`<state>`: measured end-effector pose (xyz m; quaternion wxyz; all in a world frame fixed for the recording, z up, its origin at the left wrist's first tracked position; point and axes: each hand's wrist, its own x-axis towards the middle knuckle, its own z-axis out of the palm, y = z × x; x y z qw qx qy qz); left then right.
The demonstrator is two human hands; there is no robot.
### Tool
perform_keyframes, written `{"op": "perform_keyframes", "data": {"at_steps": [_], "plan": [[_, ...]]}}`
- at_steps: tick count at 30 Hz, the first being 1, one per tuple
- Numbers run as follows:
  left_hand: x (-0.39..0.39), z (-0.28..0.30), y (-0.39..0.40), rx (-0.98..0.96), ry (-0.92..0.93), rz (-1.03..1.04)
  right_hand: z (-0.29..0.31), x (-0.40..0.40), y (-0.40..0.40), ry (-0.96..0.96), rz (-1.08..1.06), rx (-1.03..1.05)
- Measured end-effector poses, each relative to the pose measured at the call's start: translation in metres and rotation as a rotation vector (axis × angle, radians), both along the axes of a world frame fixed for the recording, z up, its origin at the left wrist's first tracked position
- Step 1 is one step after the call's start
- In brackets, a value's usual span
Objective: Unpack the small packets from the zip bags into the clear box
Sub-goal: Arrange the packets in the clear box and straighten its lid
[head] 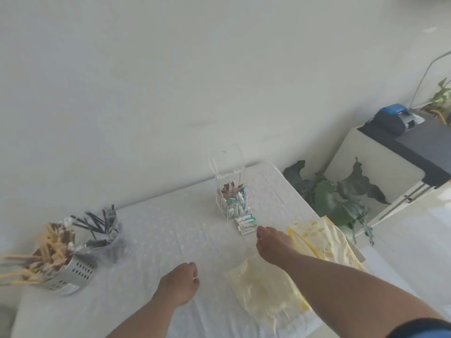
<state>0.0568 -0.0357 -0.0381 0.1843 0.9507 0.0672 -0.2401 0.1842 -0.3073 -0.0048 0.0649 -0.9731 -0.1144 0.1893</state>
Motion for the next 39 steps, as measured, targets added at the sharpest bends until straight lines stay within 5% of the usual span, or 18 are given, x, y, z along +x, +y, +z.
{"op": "perform_keyframes", "data": {"at_steps": [11, 21, 26, 31, 36, 39], "plan": [[-0.01, -0.001, -0.02, -0.05, 0.102, 0.302, -0.03, 0.085, 0.019, 0.043, 0.272, -0.074], [-0.028, -0.008, -0.025, -0.019, 0.127, 0.422, -0.05, 0.076, 0.03, 0.043, 0.414, -0.19], [-0.001, -0.008, -0.03, -0.038, 0.096, 0.322, -0.036, 0.084, 0.022, 0.091, 0.189, 0.217], [0.023, -0.007, -0.039, -0.088, 0.062, 0.234, 0.018, 0.106, 0.04, -0.102, -0.134, 0.669], [0.02, -0.005, -0.036, -0.14, 0.041, 0.249, 0.047, 0.132, 0.073, -0.152, -0.277, 0.816], [0.005, -0.004, -0.022, -0.142, 0.049, 0.297, 0.031, 0.135, 0.08, -0.08, -0.281, 0.68]]}}
